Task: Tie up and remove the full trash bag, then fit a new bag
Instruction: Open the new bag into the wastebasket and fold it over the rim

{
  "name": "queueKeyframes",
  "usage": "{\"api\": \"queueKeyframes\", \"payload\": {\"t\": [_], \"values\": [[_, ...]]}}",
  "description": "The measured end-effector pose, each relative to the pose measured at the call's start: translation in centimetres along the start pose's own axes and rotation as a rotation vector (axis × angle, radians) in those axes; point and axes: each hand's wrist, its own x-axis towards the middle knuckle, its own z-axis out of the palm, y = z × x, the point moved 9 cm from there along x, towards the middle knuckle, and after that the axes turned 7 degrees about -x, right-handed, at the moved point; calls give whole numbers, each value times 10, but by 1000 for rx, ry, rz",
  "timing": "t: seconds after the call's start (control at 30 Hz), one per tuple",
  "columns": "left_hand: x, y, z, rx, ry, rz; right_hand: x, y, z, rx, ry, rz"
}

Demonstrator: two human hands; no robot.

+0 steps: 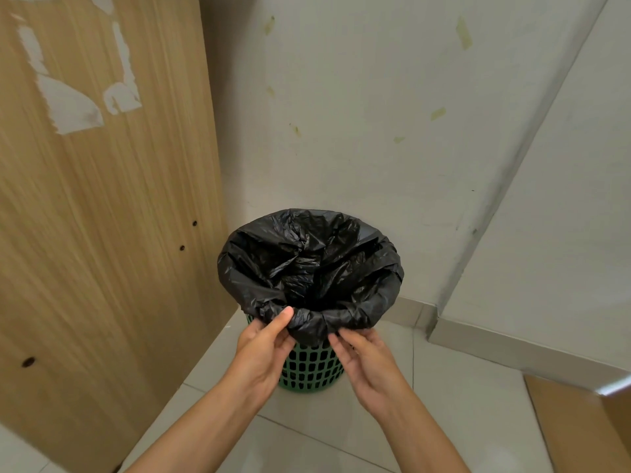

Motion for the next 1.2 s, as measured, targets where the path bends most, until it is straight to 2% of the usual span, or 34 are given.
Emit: {"api": "queueKeyframes", "payload": {"t": [0.13,0.23,0.3,0.43,0.53,0.63,0.7,0.8,0.9,1.03,1.2], "values": [[0,-4,0,14,-36,-7,5,4,-10,-45,131,70],[-1,-5,-1,40,-24,2,-6,-6,2,160,34,137],[-1,-3,-2,88,-13,15,-10,-20,8,199,1,134],[-3,-7,-3,225,2,11,1,-29,11,-20,86,19],[-6,-5,-12,214,107,20,3,-22,18,-8,107,-52],[-19,-16,-16,129,185,-56,-5,-8,32,31,70,-130],[-25,-20,-8,92,153,-106,-10,7,42,-17,67,-155],[-19,-12,-4,189,114,-79,-16,20,51,-136,79,-182],[-7,13,-13,221,196,38,-17,23,57,-259,5,-147],[12,42,-20,103,236,32,-20,28,47,-230,-80,-8],[34,65,-39,132,208,-39,-8,-1,2,-86,79,-19]]}}
